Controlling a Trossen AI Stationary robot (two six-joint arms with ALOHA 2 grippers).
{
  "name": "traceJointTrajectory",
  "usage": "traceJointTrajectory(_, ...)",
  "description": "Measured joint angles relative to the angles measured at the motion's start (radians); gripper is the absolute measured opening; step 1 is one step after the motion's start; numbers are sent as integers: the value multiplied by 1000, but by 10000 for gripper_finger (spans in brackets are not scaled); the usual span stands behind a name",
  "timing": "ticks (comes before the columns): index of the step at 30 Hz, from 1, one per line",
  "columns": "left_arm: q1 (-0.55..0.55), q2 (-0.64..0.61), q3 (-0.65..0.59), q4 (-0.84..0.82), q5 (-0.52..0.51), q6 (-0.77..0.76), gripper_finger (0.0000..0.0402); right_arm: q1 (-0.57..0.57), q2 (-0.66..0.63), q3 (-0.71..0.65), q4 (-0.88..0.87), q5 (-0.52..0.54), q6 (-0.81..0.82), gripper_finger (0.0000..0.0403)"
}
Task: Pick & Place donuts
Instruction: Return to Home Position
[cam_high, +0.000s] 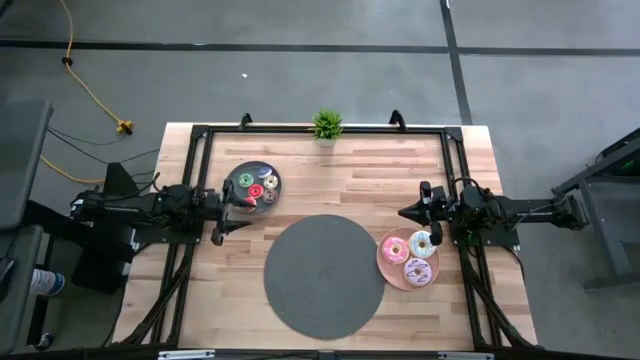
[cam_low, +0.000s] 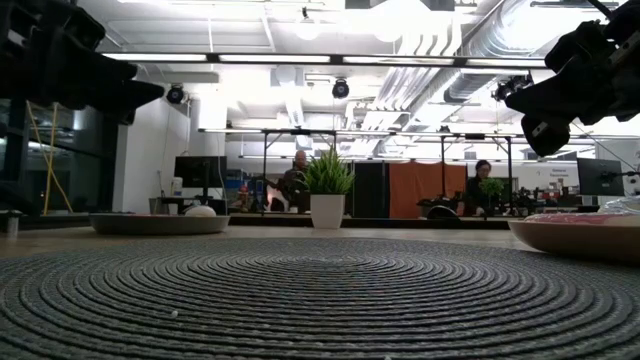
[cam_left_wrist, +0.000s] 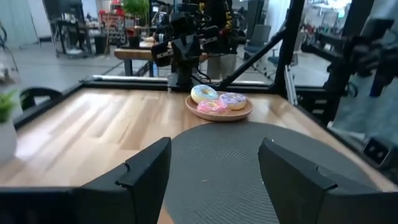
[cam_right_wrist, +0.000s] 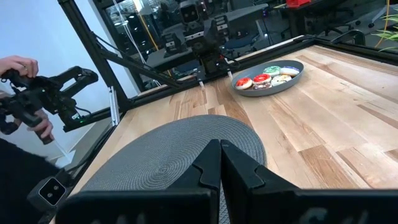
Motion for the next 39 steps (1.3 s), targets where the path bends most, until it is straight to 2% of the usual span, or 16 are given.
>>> traceJointTrajectory(4,0,5,0,0,-6,66,229,0,0,0,0,0,0,0)
traceJointTrajectory(6,0,16,0,0,-6,74,210,0,0,0,0,0,0,0)
traceJointTrajectory(9,0,21,0,0,-5,112,152,0,0,0,0,0,0,0)
traceJointTrajectory(13,0,21,0,1,-3,210,37,0,0,0,0,0,0,0)
traceJointTrajectory(15,0,21,0,1,-3,214,13,0,0,0,0,0,0,0)
traceJointTrajectory(18,0,21,0,1,-2,260,21,0,0,0,0,0,0,0)
traceJointTrajectory(23,0,32,0,1,-2,281,4,0,0,0,0,0,0,0)
traceJointTrajectory(32,0,79,0,1,-1,248,8,0,0,0,0,0,0,0)
traceJointTrajectory(36,0,107,0,1,2,91,12,0,0,0,0,0,0,0)
traceJointTrajectory(39,0,111,0,1,2,42,12,0,0,0,0,0,0,0)
